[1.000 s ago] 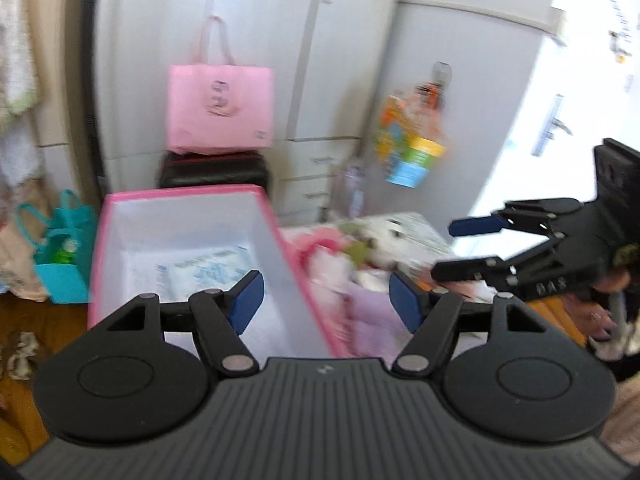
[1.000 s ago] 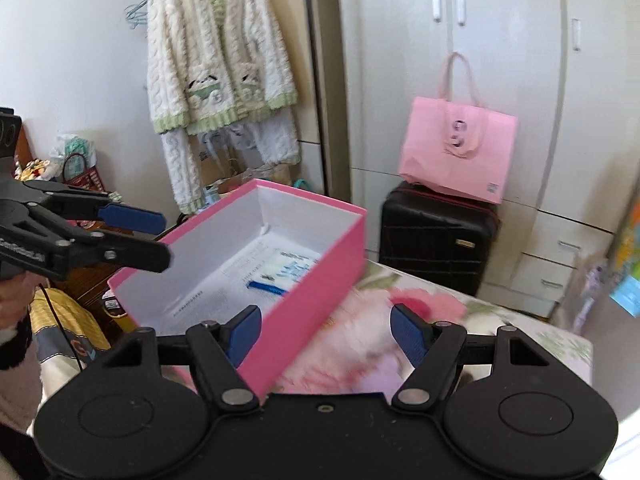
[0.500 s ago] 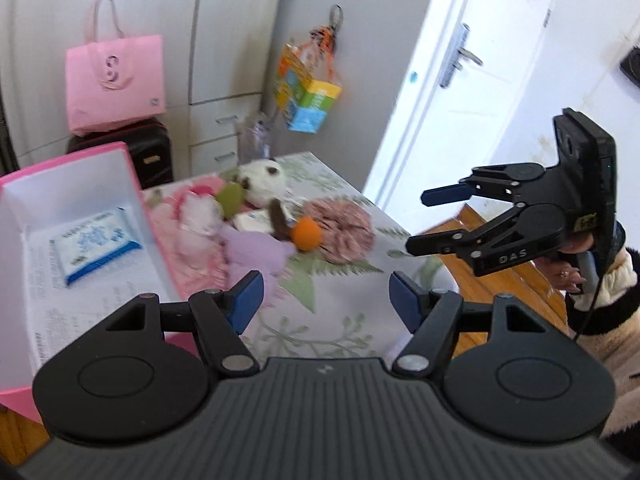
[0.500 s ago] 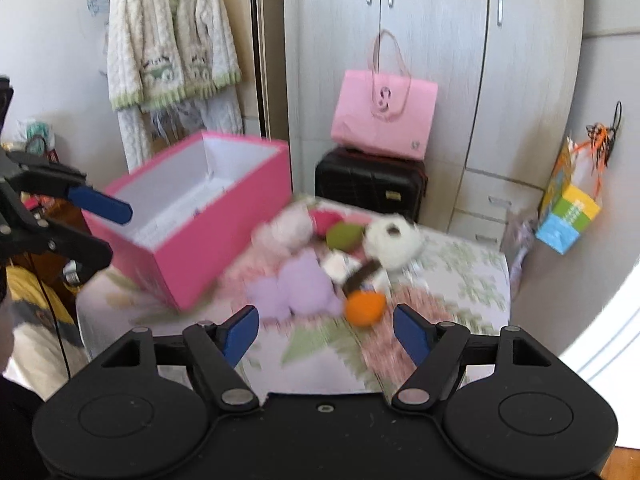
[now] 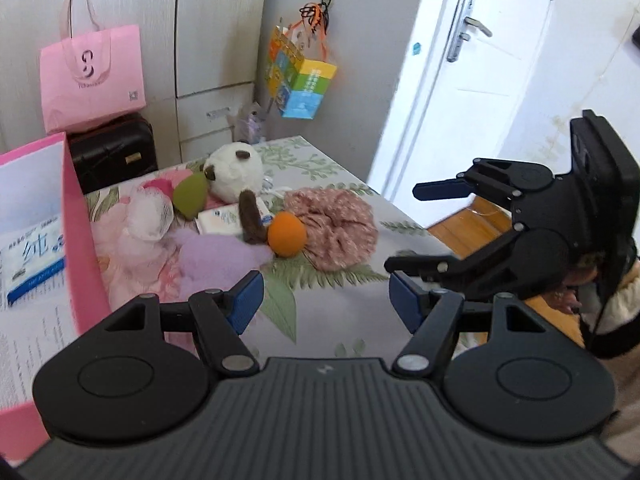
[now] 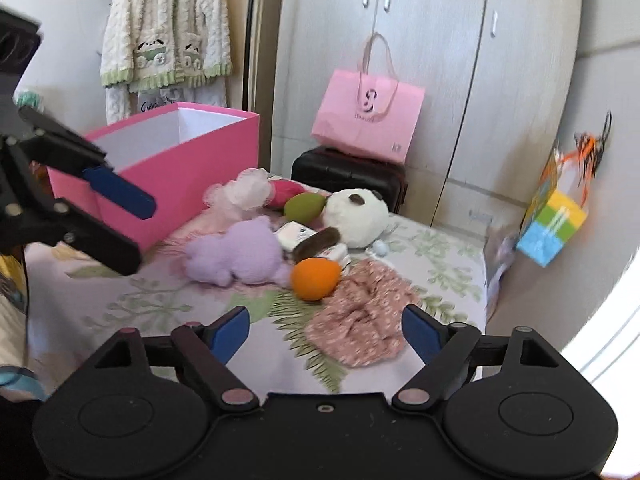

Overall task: Organize soft objects
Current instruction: 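Grasp the orange sponge with the left gripper while the right gripper grasps the pink scrunchie, then carry the sponge with the left gripper while the right gripper carries the scrunchie to the box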

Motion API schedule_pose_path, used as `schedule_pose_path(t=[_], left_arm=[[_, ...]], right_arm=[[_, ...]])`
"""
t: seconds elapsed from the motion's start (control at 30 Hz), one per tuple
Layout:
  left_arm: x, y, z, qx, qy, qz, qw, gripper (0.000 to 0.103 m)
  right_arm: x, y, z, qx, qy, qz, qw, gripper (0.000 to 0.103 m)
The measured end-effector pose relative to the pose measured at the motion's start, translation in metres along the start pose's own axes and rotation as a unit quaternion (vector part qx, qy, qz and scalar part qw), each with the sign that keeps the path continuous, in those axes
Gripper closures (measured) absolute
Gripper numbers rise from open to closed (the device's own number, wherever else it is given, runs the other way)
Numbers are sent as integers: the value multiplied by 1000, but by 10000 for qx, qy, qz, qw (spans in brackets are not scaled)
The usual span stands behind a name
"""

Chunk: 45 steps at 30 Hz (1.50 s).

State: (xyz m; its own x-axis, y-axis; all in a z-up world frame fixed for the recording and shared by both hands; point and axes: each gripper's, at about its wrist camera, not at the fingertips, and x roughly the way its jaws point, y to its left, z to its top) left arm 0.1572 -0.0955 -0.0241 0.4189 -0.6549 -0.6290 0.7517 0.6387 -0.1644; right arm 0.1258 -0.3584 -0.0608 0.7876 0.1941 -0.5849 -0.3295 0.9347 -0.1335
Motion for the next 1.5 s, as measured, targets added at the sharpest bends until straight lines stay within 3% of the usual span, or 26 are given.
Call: schedule_pose_path(t=[0.3,0.5,0.63,0.77,0.93,1.03,1.1,1.27,1.4,1.5], left_arm=[[61,0,12,-6,-182,317,9993,35],[100,13,18,-168,-69,437,9989,51],[119,18,20,-339,13,267,9991,63],[128,17,17,-376,-13,546,9978,64],[138,22,7,-760,120,457,9960,64],[139,18,3,-756,-23,597,9953,64],[137,17,1,-804,-149,591,9949,65],[128,14,-3,-966,-372,598,9928,66],[114,9,-9,-1013,-523,657,9913,66],[106,6,-17,-1069,-501,635,9910,66]], right_arm=[[51,-26,-21,-149,-287,188,9993,15],[78,-38,-27,-139,-261,418,9987,15],[92,-43,-26,-151,-178,480,9986,14],[101,-42,-27,-146,-58,509,9986,14],[105,-49,-31,407,100,497,9979,13],[104,-50,-34,704,110,416,9966,15],[99,-43,-37,711,3,384,9967,24],[86,-22,-43,887,-240,124,9957,67],[77,-15,-53,1443,-437,7,9886,77],[70,-9,-59,1449,-569,-288,9874,79]])
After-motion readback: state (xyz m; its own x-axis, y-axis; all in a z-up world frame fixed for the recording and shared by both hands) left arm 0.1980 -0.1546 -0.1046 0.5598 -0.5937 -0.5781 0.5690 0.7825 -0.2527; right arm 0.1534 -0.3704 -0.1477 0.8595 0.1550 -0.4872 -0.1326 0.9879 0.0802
